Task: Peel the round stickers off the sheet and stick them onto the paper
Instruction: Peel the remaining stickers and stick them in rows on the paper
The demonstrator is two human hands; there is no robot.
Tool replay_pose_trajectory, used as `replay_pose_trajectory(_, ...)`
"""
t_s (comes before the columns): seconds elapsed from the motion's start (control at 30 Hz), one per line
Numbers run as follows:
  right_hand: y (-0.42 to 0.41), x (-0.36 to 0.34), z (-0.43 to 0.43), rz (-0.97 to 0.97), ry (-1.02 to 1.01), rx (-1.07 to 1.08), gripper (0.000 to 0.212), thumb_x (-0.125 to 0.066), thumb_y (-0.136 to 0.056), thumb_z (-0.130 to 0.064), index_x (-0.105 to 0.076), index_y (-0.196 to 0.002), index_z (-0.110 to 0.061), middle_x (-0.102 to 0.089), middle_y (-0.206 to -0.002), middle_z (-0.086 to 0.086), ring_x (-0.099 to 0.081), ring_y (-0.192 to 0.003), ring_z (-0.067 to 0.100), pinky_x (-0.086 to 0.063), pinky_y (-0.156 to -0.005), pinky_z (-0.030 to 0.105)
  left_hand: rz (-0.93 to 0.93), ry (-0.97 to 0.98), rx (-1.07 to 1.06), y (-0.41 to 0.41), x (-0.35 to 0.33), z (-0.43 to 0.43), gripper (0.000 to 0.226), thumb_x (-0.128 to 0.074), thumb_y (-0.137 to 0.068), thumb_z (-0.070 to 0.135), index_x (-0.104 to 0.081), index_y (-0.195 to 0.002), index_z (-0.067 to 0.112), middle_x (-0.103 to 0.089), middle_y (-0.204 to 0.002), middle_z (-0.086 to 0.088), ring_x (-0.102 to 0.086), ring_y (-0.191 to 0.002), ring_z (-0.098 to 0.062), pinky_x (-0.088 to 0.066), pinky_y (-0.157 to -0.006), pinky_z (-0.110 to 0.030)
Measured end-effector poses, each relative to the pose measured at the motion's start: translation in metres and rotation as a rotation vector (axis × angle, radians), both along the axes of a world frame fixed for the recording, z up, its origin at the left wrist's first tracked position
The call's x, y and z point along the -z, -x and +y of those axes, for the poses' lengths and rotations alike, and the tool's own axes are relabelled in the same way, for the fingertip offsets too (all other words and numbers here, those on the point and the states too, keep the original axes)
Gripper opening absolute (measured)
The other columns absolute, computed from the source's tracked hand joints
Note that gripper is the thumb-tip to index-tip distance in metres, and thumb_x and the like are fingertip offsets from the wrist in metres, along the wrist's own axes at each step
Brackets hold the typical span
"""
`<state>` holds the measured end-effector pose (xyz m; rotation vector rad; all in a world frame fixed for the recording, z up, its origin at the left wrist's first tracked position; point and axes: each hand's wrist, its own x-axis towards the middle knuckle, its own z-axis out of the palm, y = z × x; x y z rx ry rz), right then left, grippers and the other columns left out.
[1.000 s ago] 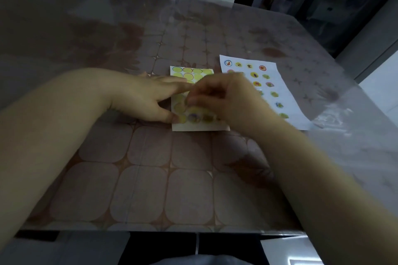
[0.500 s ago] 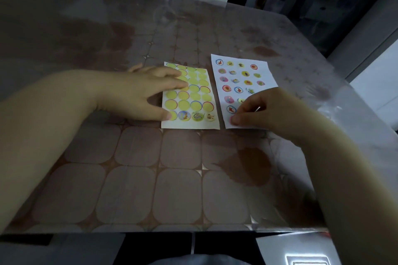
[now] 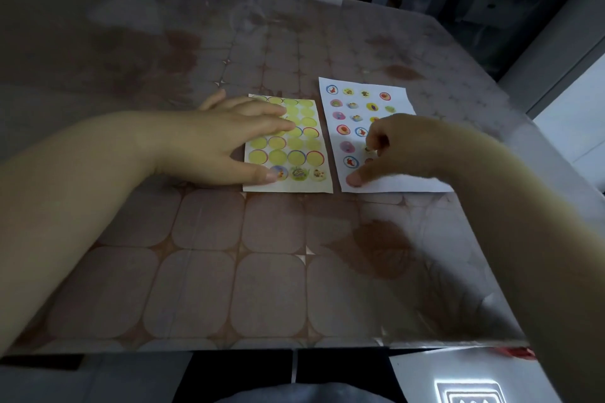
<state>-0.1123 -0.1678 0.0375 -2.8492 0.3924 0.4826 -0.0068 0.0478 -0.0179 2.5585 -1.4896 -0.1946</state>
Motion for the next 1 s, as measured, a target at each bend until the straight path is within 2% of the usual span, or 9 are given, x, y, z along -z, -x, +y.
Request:
replay_pose_trajectory(0.1,-0.014,-0.012,0.009,0.145,0.144,-0.112,0.043,-0.071,-0.066,-0.053,-0.045,-0.060,-0.019,-0.048,-0.063,-0.004,-0.041,-0.056,0.013,-0.029,-0.051,0.023,0.029,0.008,0.006,0.013,-0.008,-0.005,0.083,-0.036,-0.066,0.068,-0.019,-0.142,0.041,-0.016,-0.153,0.019,-0.007,-0.140,0.001,0.007,-0.108,-0.022)
replay_pose_trajectory(0.23,-0.024,-0.016,0.013,0.214,0.197,-0.206,0.033,-0.071,-0.069,-0.049,-0.058,-0.069,-0.019,-0.062,-0.081,0.002,-0.054,-0.069,0.019,-0.039,-0.058,0.024,0.081,-0.036,0.014,0.019,-0.016,-0.003,0.084,-0.042,-0.067,0.069,-0.012,-0.142,0.045,-0.015,-0.152,0.021,-0.005,-0.138,0.007,0.009,-0.109,-0.023)
replay_pose_trajectory(0.3,-0.017,-0.015,0.013,0.115,0.126,-0.238,0.020,-0.071,-0.074,-0.039,-0.066,-0.078,-0.020,-0.067,-0.085,-0.001,-0.059,-0.075,0.016,-0.044,-0.063,0.025,0.138,-0.073,-0.003,0.015,-0.020,0.001,0.087,-0.048,-0.069,0.072,-0.011,-0.143,0.045,-0.014,-0.153,0.020,-0.002,-0.132,0.013,0.012,-0.113,-0.029)
replay_pose_trajectory(0.4,-0.007,-0.011,0.024,-0.182,-0.151,-0.243,0.002,-0.070,-0.078,-0.025,-0.070,-0.079,-0.024,-0.061,-0.073,-0.008,-0.054,-0.062,0.007,-0.047,-0.063,0.023,0.161,-0.075,-0.043,0.011,-0.023,0.003,0.087,-0.044,-0.065,0.065,-0.012,-0.143,0.043,-0.016,-0.153,0.019,-0.003,-0.128,0.014,0.011,-0.115,-0.034)
replay_pose_trajectory(0.5,-0.006,0.005,0.042,-0.351,-0.242,-0.273,0.007,-0.068,-0.080,-0.024,-0.070,-0.086,-0.026,-0.056,-0.074,-0.012,-0.050,-0.061,0.004,-0.040,-0.057,0.011,0.154,-0.103,-0.042,0.013,-0.022,0.002,0.088,-0.045,-0.066,0.064,-0.012,-0.144,0.039,-0.015,-0.154,0.016,-0.001,-0.129,0.013,0.010,-0.117,-0.039)
replay_pose_trajectory(0.63,-0.009,0.030,0.050,-0.408,-0.334,-0.239,0.013,-0.071,-0.077,-0.028,-0.072,-0.089,-0.032,-0.058,-0.073,-0.015,-0.051,-0.066,0.003,-0.040,-0.063,0.017,0.165,-0.170,-0.048,0.014,-0.020,0.001,0.082,-0.054,-0.082,0.055,-0.007,-0.146,0.036,-0.010,-0.154,0.020,0.005,-0.130,0.014,0.009,-0.117,-0.043)
replay_pose_trajectory(0.73,-0.009,0.040,0.050,-0.452,-0.425,-0.203,0.011,-0.073,-0.074,-0.023,-0.074,-0.084,-0.029,-0.056,-0.066,-0.020,-0.051,-0.060,-0.003,-0.038,-0.059,0.010,0.183,-0.197,-0.061,0.014,-0.020,0.000,0.080,-0.050,-0.082,0.054,-0.004,-0.146,0.038,-0.007,-0.154,0.021,0.005,-0.139,0.007,0.009,-0.117,-0.044)
replay_pose_trajectory(0.87,-0.009,0.042,0.051,-0.448,-0.482,-0.196,0.009,-0.074,-0.074,-0.020,-0.072,-0.078,-0.028,-0.057,-0.059,-0.022,-0.049,-0.054,-0.006,-0.038,-0.056,0.007,0.182,-0.220,-0.065,0.015,-0.021,0.001,0.080,-0.049,-0.081,0.055,-0.005,-0.146,0.037,-0.006,-0.154,0.021,0.005,-0.141,0.004,0.007,-0.117,-0.048)
replay_pose_trajectory(1.0,-0.006,0.040,0.048,-0.423,-0.501,-0.201,0.022,-0.077,-0.071,-0.026,-0.072,-0.092,-0.028,-0.060,-0.078,-0.017,-0.051,-0.060,-0.005,-0.042,-0.061,0.009,0.195,-0.218,-0.066,0.016,-0.022,0.001,0.081,-0.048,-0.080,0.057,-0.005,-0.146,0.038,-0.006,-0.154,0.023,0.007,-0.140,0.005,0.008,-0.117,-0.046)
